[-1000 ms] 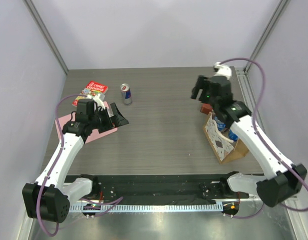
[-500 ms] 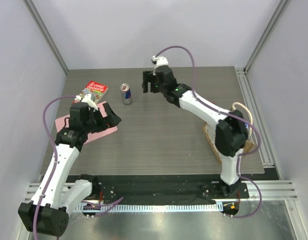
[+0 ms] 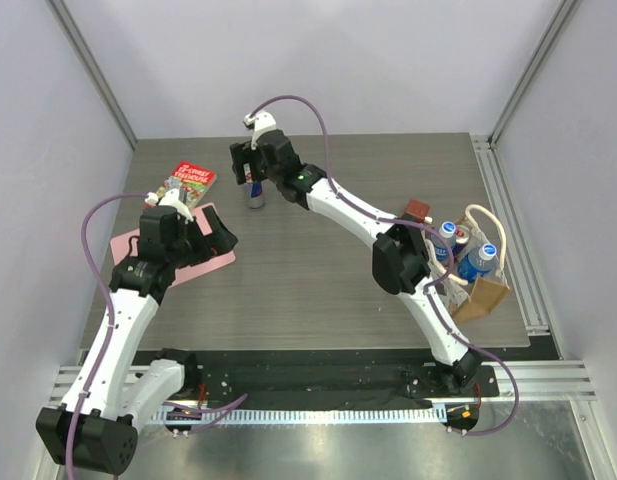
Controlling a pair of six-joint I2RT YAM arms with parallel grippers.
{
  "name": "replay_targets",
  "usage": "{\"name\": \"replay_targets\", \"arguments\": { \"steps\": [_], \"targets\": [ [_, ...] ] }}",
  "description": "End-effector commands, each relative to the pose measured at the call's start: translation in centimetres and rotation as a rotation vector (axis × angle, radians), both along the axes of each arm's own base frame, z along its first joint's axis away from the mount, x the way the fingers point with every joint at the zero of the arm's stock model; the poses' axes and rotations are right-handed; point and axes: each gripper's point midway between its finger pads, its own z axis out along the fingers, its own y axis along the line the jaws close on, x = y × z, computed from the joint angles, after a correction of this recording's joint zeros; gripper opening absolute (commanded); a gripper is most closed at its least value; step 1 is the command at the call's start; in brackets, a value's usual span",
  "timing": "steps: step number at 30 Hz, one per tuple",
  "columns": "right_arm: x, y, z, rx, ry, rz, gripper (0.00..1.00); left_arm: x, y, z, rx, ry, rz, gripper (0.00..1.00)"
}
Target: Place the beverage into the canvas bag
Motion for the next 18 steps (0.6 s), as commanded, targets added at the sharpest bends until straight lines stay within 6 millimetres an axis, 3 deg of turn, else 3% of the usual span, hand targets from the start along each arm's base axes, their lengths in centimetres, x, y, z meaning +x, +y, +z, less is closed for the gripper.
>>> {"name": "replay_targets", "arguments": {
  "steps": [1, 14, 18],
  "targets": [
    [0.9, 0.8, 2.9, 0.05, -0.064, 0.009, 0.88, 0.6, -0.2, 1.6, -0.001, -0.045, -0.012, 1.0],
    [1.4, 2.2, -2.4, -0.037, -0.044, 0.009, 0.86, 0.7, -0.8, 1.3, -0.021, -0.038, -0.036, 1.0],
    [1.2, 2.5, -3.7, -0.058, -0.029, 0.025, 0.78, 0.7, -0.8, 1.4, -0.024, -0.039, -0.039, 1.0]
  ]
}}
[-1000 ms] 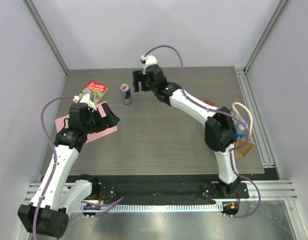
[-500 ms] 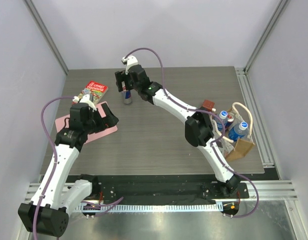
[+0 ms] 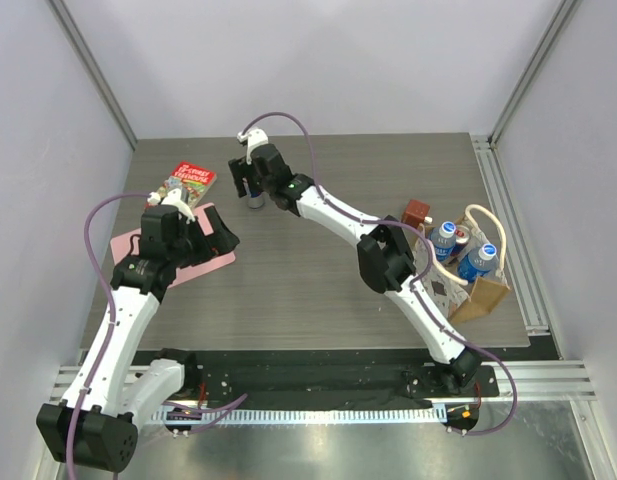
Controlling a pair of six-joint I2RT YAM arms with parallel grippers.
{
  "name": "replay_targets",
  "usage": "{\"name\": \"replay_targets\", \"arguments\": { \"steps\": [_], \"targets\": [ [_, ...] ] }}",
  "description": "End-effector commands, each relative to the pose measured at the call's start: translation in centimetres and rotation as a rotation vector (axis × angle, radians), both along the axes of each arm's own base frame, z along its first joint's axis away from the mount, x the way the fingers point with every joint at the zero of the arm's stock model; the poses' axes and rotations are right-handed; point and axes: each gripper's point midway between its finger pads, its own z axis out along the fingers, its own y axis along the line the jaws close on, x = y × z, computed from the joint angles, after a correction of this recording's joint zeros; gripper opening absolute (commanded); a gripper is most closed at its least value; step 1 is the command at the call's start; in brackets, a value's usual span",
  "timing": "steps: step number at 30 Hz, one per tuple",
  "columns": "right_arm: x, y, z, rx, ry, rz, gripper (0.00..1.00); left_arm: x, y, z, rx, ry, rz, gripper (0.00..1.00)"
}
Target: Place the beverage into the canvas bag
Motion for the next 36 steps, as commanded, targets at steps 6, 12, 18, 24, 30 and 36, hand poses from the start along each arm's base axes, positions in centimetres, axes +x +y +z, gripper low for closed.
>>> {"name": "replay_targets", "arguments": {
  "steps": [6, 12, 18, 24, 30, 36],
  "targets": [
    [-0.2, 0.1, 2.9, -0.02, -0.068, 0.012, 0.49, 0.7, -0.5, 1.6, -0.017, -0.05, -0.024, 1.0],
    [-1.5, -2.0, 5.5, -0.049, -0.097, 0.0, 0.34, 0.7, -0.6, 1.5, -0.019, -0.049, -0.028, 1.0],
    [-5.0, -6.1, 6.1, -0.08, -0.085, -0.026, 0.27, 0.6, -0.7, 1.3, -0.024, -0.043, -0.035, 1.0],
    [-10.2, -11.3, 4.7, -0.067, -0.046, -0.049, 0.26, 0.7, -1.0, 1.3, -0.031, -0.037, -0.046, 1.0],
    [-15.8, -17.2, 4.1, -0.039, -0.031, -0.116, 0.25, 0.7, -1.2, 1.2, -0.041, -0.035, -0.05, 1.0],
    [-20.2, -20.7, 4.2, 0.044, -0.026, -0.121, 0.29, 0.7, -1.5, 0.9, -0.054, -0.023, -0.067, 1.0]
  ]
}}
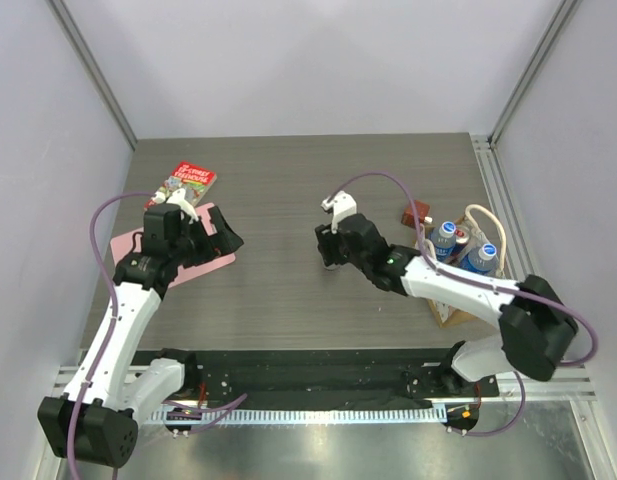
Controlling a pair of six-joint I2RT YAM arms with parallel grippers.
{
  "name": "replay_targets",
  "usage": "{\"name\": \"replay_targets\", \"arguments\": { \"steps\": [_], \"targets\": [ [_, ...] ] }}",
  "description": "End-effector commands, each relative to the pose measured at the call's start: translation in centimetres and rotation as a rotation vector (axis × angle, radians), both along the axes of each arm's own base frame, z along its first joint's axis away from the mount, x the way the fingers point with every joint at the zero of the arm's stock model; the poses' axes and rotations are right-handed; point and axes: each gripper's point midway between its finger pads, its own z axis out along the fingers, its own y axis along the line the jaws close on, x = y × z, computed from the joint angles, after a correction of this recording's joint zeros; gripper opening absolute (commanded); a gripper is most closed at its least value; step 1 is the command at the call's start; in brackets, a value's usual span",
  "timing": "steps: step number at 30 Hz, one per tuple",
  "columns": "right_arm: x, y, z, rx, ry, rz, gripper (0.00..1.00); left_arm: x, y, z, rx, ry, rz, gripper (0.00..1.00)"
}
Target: Place the beverage into the canvas bag
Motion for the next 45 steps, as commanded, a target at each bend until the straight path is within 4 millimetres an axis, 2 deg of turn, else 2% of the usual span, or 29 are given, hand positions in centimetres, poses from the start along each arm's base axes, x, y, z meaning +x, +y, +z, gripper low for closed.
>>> {"name": "replay_targets", "arguments": {
  "steps": [1, 6, 9, 12, 13, 16, 19, 21, 24, 25, 26, 27, 30, 38, 45],
  "targets": [
    [-0.9, -0.4, 4.6, 0.199, -0.119, -0.041, 0.3, 0.8, -0.7, 1.4, -0.029, -0.051, -0.029, 1.0],
    [-2.5, -1.8, 2.0, 0.189, -0.075, -0.056, 0.32, 0.8, -0.7, 1.2, -0.026, -0.048, -0.024, 1.0],
    [-3.2, -2.3, 1.5, 0.171, -0.073, -0.067, 0.36, 0.8, -0.6, 1.2, -0.023, -0.049, -0.025, 1.0],
    [-3.8, -2.5, 1.3, 0.159, -0.064, -0.058, 0.5, 0.9, -0.6, 1.1, -0.023, -0.044, -0.025, 1.0],
    [-4.1, -2.7, 1.0, 0.141, -0.048, -0.057, 0.61, 0.9, -0.6, 1.1, -0.023, -0.046, -0.025, 1.0],
    [-4.3, -2.8, 1.1, 0.106, -0.025, -0.055, 0.73, 0.9, -0.7, 1.0, -0.026, -0.04, -0.027, 1.0],
    [-4.8, -3.1, 0.7, 0.05, 0.015, -0.041, 0.82, 0.8, -0.8, 1.1, -0.029, -0.039, -0.029, 1.0],
    [-5.0, -2.9, 0.9, 0.043, 0.039, -0.037, 0.84, 0.8, -0.8, 1.0, -0.031, -0.039, -0.03, 1.0],
    [-4.7, -2.4, 1.4, 0.026, 0.066, -0.036, 0.84, 0.9, -0.9, 0.9, -0.032, -0.036, -0.036, 1.0],
    [-5.0, -2.7, 0.7, -0.009, 0.098, -0.04, 0.84, 0.8, -1.0, 1.0, -0.035, -0.036, -0.039, 1.0],
    [-4.7, -2.3, 1.5, -0.003, 0.097, -0.041, 0.84, 0.8, -1.0, 1.0, -0.037, -0.037, -0.04, 1.0],
    [-4.8, -2.1, 0.9, -0.018, 0.119, -0.035, 0.84, 0.8, -1.1, 0.9, -0.038, -0.034, -0.044, 1.0],
    [-4.7, -1.5, 0.9, -0.021, 0.142, -0.029, 0.83, 0.8, -1.3, 0.9, -0.046, -0.031, -0.053, 1.0],
    [-4.5, -1.8, 0.1, -0.084, 0.197, -0.071, 0.78, 0.8, -1.4, 0.7, -0.05, -0.025, -0.059, 1.0],
    [-4.8, -2.0, 0.2, -0.094, 0.211, -0.072, 0.65, 0.8, -1.5, 0.7, -0.052, -0.024, -0.064, 1.0]
  ]
}}
